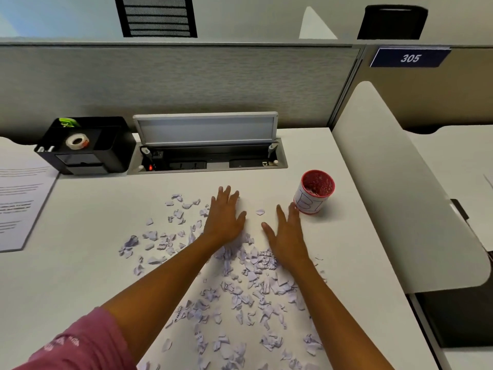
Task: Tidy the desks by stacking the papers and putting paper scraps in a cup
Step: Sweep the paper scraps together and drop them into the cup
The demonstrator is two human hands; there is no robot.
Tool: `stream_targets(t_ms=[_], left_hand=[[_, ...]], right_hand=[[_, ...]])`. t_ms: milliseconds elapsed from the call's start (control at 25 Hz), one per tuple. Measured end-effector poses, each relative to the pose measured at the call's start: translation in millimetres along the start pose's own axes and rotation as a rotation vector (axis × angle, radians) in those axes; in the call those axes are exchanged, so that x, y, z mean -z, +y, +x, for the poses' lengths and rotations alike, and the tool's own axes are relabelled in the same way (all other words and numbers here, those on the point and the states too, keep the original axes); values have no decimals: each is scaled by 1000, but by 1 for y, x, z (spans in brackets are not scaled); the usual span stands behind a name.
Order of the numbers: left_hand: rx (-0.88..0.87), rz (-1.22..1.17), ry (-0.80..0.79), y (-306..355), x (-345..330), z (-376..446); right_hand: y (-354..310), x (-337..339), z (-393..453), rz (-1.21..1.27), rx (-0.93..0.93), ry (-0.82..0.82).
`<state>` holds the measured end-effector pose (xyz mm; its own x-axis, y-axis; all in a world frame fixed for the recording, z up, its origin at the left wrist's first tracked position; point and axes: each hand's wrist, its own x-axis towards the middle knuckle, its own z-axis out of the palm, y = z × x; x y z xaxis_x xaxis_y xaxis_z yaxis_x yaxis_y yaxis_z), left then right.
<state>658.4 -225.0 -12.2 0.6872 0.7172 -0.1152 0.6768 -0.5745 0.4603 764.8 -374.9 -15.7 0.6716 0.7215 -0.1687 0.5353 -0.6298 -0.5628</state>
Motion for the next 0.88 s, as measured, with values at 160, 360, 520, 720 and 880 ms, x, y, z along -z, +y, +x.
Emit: stream_targets(t_ms=[160, 360, 520, 720, 880], left_hand=[[4, 57, -113, -3, 0, 13], [-227, 48, -227, -8, 3, 4], [-256, 54, -268, -13, 14, -6], [-182, 27, -370, -11, 29, -37], [-234, -103, -427, -3, 28, -67]], right_hand=[[-14, -13, -6, -33, 86, -48], [-22, -8, -4, 42, 106, 35], [-20, 1, 7, -152, 262, -246], [-18, 24, -15, -214, 237, -369], [-18, 19, -45, -227, 183, -322]])
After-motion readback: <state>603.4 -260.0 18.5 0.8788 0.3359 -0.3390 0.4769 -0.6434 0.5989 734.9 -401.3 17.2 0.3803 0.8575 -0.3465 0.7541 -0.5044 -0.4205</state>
